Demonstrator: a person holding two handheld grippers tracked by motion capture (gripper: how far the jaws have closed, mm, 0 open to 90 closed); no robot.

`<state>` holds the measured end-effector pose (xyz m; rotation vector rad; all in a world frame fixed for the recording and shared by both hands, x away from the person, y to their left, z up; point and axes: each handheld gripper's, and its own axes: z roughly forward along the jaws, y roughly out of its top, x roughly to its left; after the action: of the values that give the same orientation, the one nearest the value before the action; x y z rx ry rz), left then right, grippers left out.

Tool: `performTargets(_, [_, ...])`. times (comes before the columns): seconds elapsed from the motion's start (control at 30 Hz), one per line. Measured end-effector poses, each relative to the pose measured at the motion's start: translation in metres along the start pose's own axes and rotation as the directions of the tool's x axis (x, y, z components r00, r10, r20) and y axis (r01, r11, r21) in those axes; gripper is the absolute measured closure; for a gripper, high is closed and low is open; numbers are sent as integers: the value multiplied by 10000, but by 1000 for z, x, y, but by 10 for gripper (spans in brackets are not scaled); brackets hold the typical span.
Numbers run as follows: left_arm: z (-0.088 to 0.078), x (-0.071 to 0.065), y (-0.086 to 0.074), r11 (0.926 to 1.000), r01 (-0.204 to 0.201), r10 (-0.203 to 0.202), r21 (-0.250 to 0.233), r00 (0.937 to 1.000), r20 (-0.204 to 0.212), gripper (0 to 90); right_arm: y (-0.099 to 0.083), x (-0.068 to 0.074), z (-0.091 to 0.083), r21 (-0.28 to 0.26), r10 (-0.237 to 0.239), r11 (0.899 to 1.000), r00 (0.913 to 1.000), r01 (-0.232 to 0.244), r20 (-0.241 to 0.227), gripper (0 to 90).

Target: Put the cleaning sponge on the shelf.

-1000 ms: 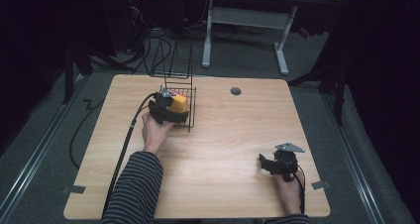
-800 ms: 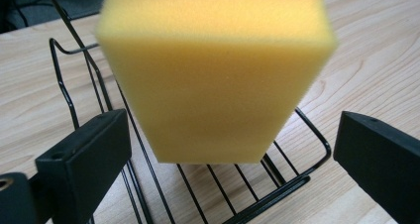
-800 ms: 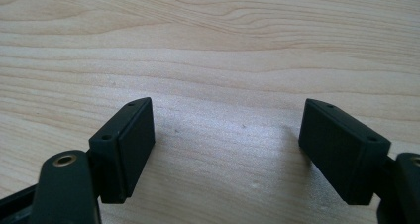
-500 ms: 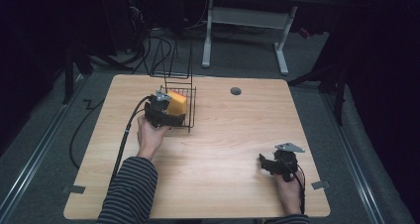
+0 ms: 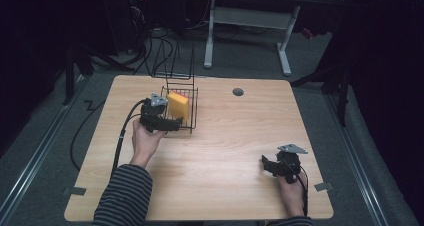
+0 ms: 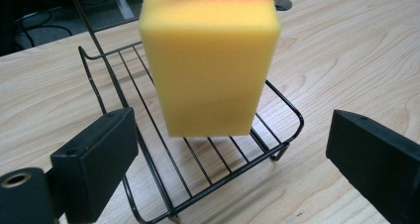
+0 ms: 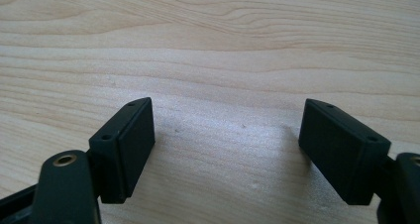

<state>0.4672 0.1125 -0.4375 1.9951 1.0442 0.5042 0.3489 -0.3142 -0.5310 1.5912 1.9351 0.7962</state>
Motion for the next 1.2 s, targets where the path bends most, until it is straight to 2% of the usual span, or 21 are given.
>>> performTargets(0.37, [-13, 3, -5, 9999, 53, -53, -111, 10000, 45, 80, 0, 0, 0, 3, 6, 10000, 10000, -6, -2, 220])
performTargets(0.5, [-21, 3, -6, 9997, -99, 99, -233, 9999, 21, 84, 0, 0, 0, 2, 5, 10000, 10000, -5, -2, 220])
performTargets(0.93, [-40, 8, -14, 9992, 65, -61, -389, 9999, 99, 94, 0, 0, 0, -17, 0, 10000, 10000, 0, -10, 219])
performTargets(1.07, [-45, 11, -16, 9989, 132, -127, -454, 9999, 107, 96, 0, -1, 0, -63, -163, 9998, 9999, 163, -4, 219])
performTargets(1.13, [-47, 11, -17, 9988, 140, -136, -470, 9999, 94, 96, 0, 0, 0, -18, 2, 10000, 10000, -2, -11, 219])
performTargets(1.2, [-51, 12, -18, 9983, 161, -156, -557, 9998, 110, 99, 0, -1, 0, -63, -168, 9998, 9999, 168, -4, 219])
